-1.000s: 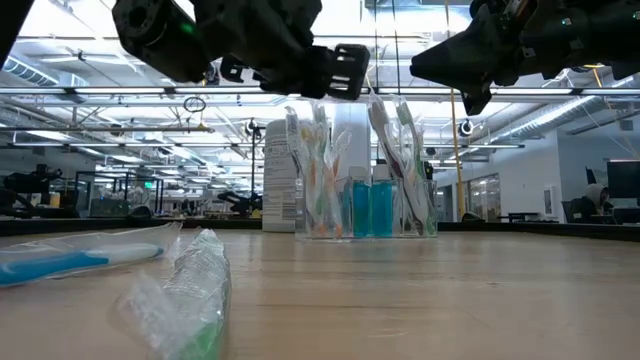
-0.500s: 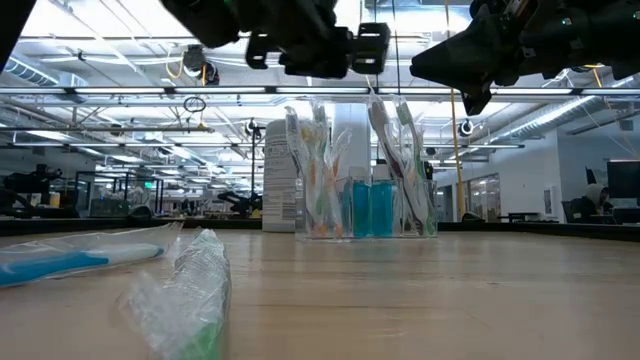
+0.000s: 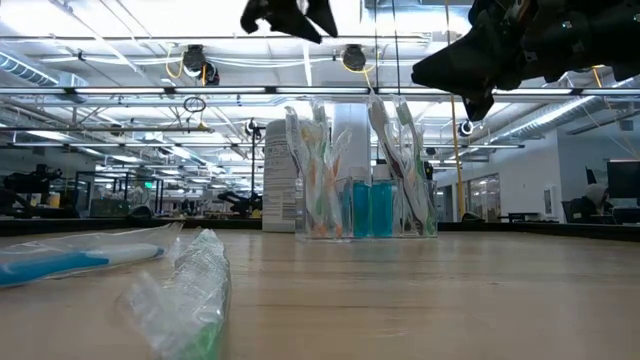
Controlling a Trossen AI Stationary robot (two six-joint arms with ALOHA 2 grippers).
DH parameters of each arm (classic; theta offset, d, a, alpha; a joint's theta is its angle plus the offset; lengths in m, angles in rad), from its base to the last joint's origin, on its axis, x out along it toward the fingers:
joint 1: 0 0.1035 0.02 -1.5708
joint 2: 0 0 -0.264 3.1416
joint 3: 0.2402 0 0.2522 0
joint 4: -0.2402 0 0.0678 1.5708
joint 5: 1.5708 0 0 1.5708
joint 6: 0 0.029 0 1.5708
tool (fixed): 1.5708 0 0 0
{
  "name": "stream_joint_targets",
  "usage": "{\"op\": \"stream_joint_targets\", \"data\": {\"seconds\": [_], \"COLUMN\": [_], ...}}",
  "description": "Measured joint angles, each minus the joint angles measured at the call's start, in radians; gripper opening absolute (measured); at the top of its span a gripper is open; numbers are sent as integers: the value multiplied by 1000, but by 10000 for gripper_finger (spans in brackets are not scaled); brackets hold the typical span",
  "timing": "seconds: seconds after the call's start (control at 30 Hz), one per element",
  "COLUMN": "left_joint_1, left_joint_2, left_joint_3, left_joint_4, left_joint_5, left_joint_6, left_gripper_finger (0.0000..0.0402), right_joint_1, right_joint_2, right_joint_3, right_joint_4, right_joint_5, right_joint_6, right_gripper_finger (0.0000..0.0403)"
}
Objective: Pick & Place toothbrushing station
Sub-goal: Put the green toothbrush into the transparent organizer
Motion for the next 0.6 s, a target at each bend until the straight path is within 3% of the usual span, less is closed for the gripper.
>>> {"op": "stream_joint_targets", "data": {"seconds": [0.13, 0.43, 0.6], "left_joint_1": [34, 107, 145], "left_joint_2": [-4, 53, 50], "left_joint_3": [-39, -151, -150], "left_joint_4": [-135, 47, 47], "left_joint_5": [149, 179, 245], "left_joint_6": [-140, -131, -133], "left_gripper_finger": [145, 145, 145], "right_joint_1": [0, 0, 0], "right_joint_2": [0, 0, 0], "right_joint_3": [0, 0, 0], "right_joint_4": [-1, 8, -1], "right_joint_5": [0, 1, 2], "right_joint_6": [0, 0, 0], "right_gripper_finger": [45, 45, 45]}}
